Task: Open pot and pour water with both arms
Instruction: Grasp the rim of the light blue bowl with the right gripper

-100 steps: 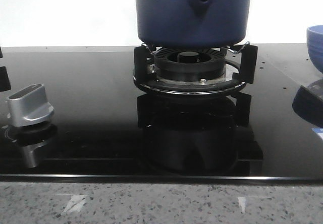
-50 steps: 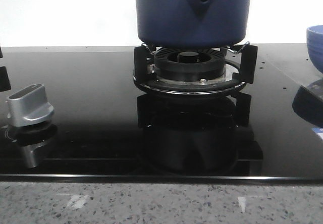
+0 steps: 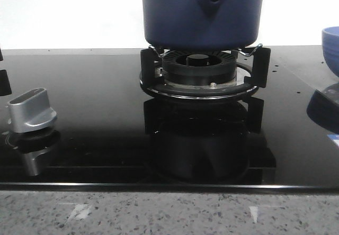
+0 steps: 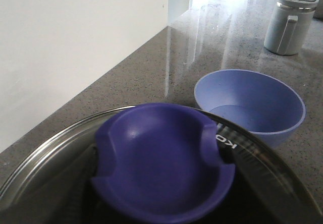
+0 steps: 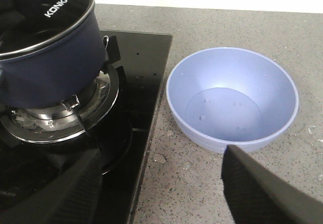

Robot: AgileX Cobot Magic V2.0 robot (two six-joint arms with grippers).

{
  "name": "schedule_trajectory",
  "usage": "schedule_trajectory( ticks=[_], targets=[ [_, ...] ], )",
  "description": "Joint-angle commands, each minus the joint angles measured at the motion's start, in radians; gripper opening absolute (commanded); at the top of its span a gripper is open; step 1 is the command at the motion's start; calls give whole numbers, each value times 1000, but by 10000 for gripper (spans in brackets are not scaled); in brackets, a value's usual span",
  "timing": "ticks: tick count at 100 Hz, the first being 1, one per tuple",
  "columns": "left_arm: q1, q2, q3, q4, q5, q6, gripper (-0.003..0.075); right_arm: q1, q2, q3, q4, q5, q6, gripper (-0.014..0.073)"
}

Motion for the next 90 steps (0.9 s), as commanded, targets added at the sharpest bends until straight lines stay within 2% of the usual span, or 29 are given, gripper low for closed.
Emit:
schedule_trajectory(
  ticks=[1, 27, 48, 72, 90],
  targets=[
    [-6, -40, -30, -55, -4, 1, 306, 3, 12, -35, -9, -64, -7, 456],
    [3, -61, -30, -94, 7, 1, 302, 3, 13, -35, -21, -64, -7, 456],
    [58, -150, -30, -94, 28, 1, 302, -20, 55, -37, -65, -35, 13, 455],
    [166, -273, -30, -94, 46, 1, 302, -112, 223, -53, -65, -32, 83, 455],
    [261, -331, -30, -92, 56, 1, 302, -203, 416, -179, -35, -13, 103, 455]
  ],
)
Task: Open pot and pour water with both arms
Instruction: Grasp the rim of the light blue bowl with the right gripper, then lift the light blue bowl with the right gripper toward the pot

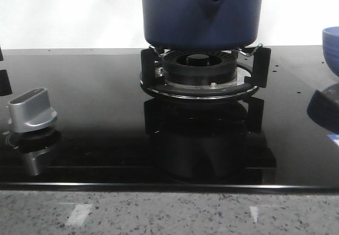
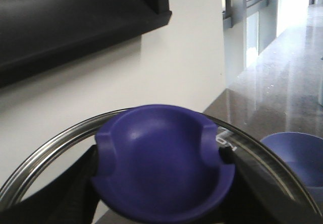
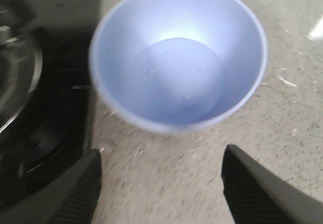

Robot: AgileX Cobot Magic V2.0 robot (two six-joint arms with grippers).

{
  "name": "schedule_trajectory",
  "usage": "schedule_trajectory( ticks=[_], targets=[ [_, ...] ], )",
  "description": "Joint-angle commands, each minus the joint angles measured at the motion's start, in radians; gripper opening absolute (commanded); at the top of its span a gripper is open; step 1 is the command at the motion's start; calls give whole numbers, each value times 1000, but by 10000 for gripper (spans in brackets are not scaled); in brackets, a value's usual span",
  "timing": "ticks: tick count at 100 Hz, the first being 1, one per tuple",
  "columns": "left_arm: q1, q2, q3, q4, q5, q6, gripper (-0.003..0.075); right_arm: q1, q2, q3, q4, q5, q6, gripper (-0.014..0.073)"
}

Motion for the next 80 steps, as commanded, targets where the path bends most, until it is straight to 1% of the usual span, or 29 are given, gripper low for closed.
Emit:
schedule_trajectory(
  ticks=[1, 18, 32, 47, 63, 70, 72, 75, 80],
  targets=[
    [44, -73, -34, -83, 16, -1, 302, -47, 88, -101, 17, -44, 13, 455],
    [113, -87, -34, -83, 47, -6, 302, -127, 273, -260, 27, 53, 14, 455],
    [137, -87, -34, -83, 51, -7, 302, -182, 393, -333, 27, 90, 14, 455],
    [142, -87, -34, -81, 47, -7, 302, -207, 490, -348, 27, 86, 14, 455],
    [142, -85, -34, -67, 33, -7, 302, -209, 580, -348, 27, 75, 14, 449],
    [142, -85, -34, -52, 20, -7, 302, -209, 606, -348, 30, 69, 14, 388],
    [142, -85, -34, -52, 20, -7, 302, -209, 610, -348, 30, 69, 14, 344],
    [142, -85, -34, -52, 19, -7, 302, -209, 615, -348, 30, 67, 14, 305],
    [142, -85, -34, -52, 16, -7, 302, -209, 620, -348, 30, 65, 14, 188]
  ],
)
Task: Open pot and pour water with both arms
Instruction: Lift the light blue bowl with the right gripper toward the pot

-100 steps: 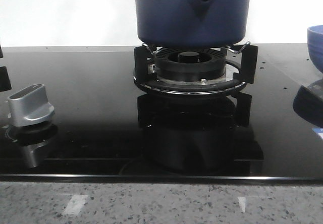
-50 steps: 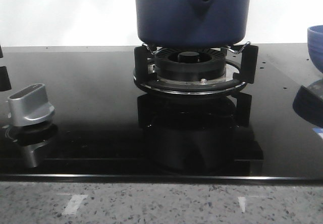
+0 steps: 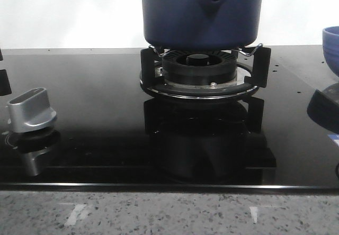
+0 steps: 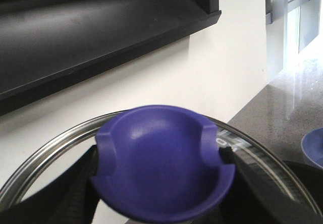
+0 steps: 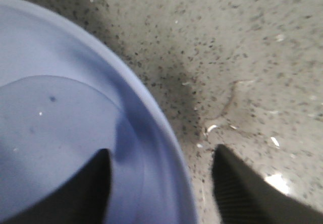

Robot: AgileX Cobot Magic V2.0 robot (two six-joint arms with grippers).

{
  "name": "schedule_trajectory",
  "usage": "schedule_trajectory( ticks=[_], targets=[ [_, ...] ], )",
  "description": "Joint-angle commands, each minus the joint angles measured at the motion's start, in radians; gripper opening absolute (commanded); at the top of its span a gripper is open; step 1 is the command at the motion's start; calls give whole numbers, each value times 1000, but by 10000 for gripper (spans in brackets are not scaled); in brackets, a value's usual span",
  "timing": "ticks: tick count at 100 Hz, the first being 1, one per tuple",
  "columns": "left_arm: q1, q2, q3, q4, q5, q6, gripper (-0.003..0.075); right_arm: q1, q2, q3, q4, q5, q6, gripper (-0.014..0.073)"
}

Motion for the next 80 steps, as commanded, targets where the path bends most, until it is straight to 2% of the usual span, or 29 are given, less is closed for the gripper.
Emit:
schedule_trajectory(
  ticks=[1, 7, 15, 47, 80],
  targets=[
    [1, -48, -34, -78, -19, -7, 302, -6, -24, -33, 1, -38, -1, 173],
    [1, -48, -34, -78, -21, -7, 302, -6, -24, -33, 1, -40, -1, 43],
    [1, -48, -34, -71, -37, -7, 302, -6, -28, -34, 1, -40, -1, -76],
    [1, -48, -34, -69, -44, -7, 302, 0, -64, -84, 40, 6, -3, -72],
    [1, -48, -34, -69, -48, -7, 302, 93, -64, -350, 46, 161, -5, -66]
  ],
)
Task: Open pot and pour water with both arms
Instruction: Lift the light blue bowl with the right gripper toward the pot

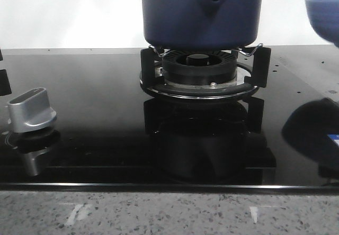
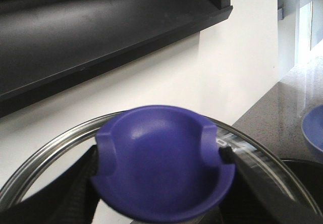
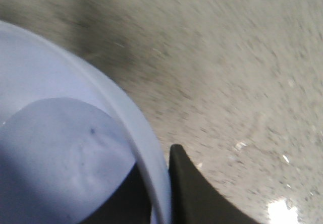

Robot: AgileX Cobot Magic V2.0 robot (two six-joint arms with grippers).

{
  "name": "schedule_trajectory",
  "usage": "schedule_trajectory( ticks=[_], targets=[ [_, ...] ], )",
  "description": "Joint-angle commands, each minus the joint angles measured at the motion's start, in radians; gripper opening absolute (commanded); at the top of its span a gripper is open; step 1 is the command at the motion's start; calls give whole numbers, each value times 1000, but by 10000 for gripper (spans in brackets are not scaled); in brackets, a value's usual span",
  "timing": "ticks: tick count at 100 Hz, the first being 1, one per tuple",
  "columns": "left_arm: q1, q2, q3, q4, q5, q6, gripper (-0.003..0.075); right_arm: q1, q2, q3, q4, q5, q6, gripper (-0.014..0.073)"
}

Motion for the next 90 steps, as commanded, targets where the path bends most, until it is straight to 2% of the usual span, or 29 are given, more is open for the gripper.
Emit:
schedule_trajectory(
  ticks=[1, 24, 50, 68, 90],
  targets=[
    [1, -48, -34, -80, -16, -7, 302, 29, -51, -105, 18, -2, -10, -66],
    [1, -48, -34, -80, -18, -7, 302, 108, -51, -291, 18, 57, -19, -65],
    [1, -48, -34, -82, -18, -7, 302, 229, 31, -485, 18, 115, -42, -65],
    [1, -48, -34, -97, -18, -7, 302, 319, 85, -543, 18, 49, -61, -66],
    [1, -48, -34, -113, -32, -7, 302, 399, 110, -542, 18, -146, -80, -66]
  ],
)
